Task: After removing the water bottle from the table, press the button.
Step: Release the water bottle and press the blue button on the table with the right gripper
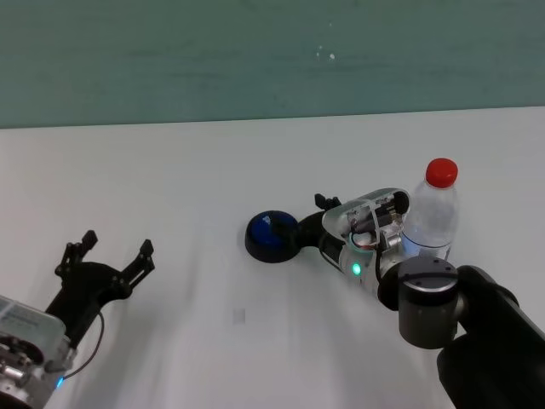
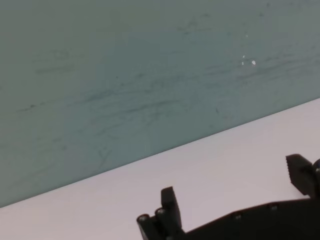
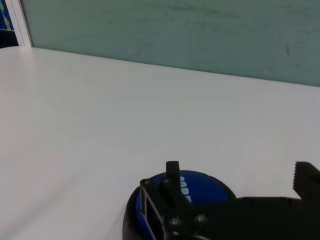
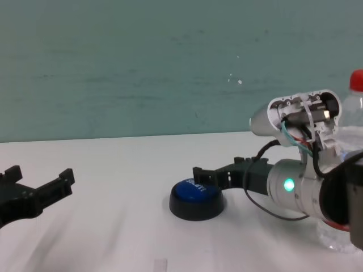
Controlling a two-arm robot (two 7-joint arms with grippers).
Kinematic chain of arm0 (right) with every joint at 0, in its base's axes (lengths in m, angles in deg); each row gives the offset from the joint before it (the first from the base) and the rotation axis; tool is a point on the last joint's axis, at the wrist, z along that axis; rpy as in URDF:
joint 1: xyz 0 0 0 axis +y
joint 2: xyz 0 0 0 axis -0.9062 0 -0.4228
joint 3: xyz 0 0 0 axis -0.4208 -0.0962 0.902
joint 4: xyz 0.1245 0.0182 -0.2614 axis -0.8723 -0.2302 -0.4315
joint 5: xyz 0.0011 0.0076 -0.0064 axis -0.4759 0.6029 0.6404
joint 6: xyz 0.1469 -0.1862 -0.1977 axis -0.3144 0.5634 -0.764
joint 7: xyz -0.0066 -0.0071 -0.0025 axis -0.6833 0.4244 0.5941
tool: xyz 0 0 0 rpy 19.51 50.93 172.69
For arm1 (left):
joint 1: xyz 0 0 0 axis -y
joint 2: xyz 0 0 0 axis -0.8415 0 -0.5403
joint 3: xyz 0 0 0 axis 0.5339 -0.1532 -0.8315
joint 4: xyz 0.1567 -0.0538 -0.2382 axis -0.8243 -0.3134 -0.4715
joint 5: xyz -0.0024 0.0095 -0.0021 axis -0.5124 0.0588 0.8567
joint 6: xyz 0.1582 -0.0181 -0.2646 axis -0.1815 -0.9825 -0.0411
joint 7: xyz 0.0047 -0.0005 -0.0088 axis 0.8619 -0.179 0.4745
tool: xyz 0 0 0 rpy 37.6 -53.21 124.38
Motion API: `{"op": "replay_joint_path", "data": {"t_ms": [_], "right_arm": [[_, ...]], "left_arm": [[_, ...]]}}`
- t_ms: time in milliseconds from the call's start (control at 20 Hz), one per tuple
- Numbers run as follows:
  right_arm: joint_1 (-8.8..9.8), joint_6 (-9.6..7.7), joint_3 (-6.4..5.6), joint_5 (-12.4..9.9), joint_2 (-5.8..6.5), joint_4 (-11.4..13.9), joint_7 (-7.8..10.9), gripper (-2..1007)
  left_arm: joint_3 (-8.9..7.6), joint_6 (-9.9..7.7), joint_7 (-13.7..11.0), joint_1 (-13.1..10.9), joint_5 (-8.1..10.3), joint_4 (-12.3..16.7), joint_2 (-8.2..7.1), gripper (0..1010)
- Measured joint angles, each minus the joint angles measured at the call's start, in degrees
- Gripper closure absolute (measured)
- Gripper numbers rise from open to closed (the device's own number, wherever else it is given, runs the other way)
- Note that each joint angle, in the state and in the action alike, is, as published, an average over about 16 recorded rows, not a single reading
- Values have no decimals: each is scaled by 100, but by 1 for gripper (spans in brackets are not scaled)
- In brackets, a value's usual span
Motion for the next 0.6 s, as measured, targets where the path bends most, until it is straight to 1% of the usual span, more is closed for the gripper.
{"op": "replay_joint_path", "data": {"t_ms": [600], "right_arm": [[59,-123,-2,33,-18,3,-22,5]], "left_arm": [[0,0,0,0,0,0,0,7]]}}
